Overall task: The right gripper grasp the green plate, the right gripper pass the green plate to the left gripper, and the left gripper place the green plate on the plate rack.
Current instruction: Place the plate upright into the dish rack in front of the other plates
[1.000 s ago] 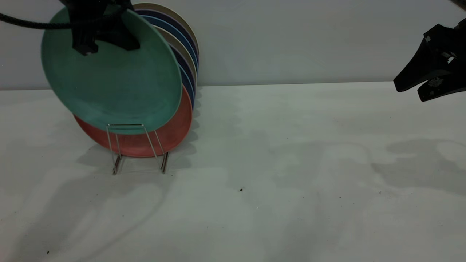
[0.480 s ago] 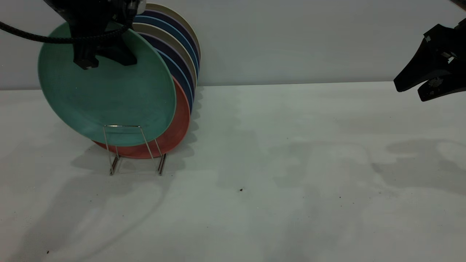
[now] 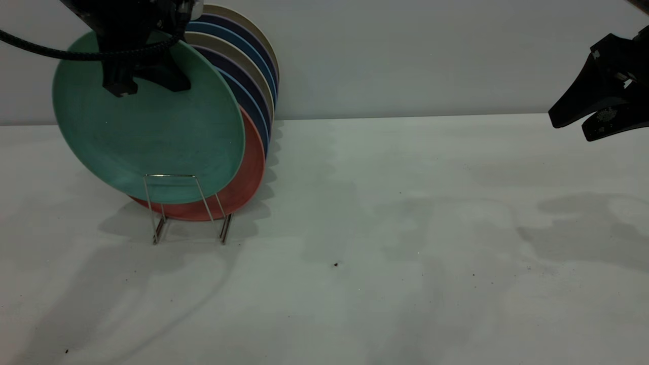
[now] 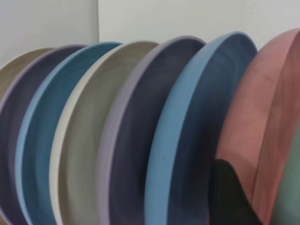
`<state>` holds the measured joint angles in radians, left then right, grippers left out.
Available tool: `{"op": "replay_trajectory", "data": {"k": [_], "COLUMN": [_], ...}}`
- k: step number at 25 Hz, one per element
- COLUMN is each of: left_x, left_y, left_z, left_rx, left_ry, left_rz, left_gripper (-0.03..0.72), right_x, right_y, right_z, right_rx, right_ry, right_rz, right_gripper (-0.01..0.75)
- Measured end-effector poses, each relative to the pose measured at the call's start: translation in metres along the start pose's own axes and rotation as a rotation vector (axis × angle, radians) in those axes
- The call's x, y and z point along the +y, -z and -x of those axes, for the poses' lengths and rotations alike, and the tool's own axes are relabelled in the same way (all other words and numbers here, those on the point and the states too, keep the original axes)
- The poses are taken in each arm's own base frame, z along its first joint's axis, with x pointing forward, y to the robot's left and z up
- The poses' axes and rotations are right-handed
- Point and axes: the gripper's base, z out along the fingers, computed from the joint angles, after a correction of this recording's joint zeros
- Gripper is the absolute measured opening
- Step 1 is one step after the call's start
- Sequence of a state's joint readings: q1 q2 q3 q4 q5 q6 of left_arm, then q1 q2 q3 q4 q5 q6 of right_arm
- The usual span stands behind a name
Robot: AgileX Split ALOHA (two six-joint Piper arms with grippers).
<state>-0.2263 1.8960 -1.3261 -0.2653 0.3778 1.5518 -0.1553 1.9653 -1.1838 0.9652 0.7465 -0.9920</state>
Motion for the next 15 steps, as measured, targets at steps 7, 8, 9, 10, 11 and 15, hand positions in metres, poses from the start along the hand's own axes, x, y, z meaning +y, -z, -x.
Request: {"op": "replay_trajectory", "data": {"k": [7,8,9,10,11,15], "left_x": [-0.0056,-0.0064,-0.0066,-0.0062,-0.0065,-0.0066], "left_y": [0.0003,0.0005,0.0008,0.0011,0.0010,0.0011], "left_z": [0.0000,0.0000,0.0002,0.0004,0.0003,0.0003], "left_rx": [0.001,0.001,0.001,0.001,0.002,0.003], "left_ry": [0.003,0.004,0.012,0.021,0.030,0.060], "left_rz": [-0.064,-0.075,-0.080,-0.080,-0.083,-0.084], "left_gripper": [0.423,0.440,0.452,0.464,0.474,0.484], "right_x": [0.0000,0.0000,0.0000,0.0000,0.0000,-0.0002], "right_y": [0.0000,0.0000,0.0000,0.0000,0.0000,0.0000], "right_z": [0.0000,0.0000,0.0000,0.0000,0.0000,-0.0001], "right_rx": [0.000,0.000,0.000,0.000,0.000,0.001], "right_ry": [0.000,-0.002,-0.004,-0.006,-0.007,-0.014], "right_rz": [0.000,0.000,0.000,0.000,0.000,-0.002], "right_gripper": [0.564,0.564,0.564,0.564,0.564,0.564]}}
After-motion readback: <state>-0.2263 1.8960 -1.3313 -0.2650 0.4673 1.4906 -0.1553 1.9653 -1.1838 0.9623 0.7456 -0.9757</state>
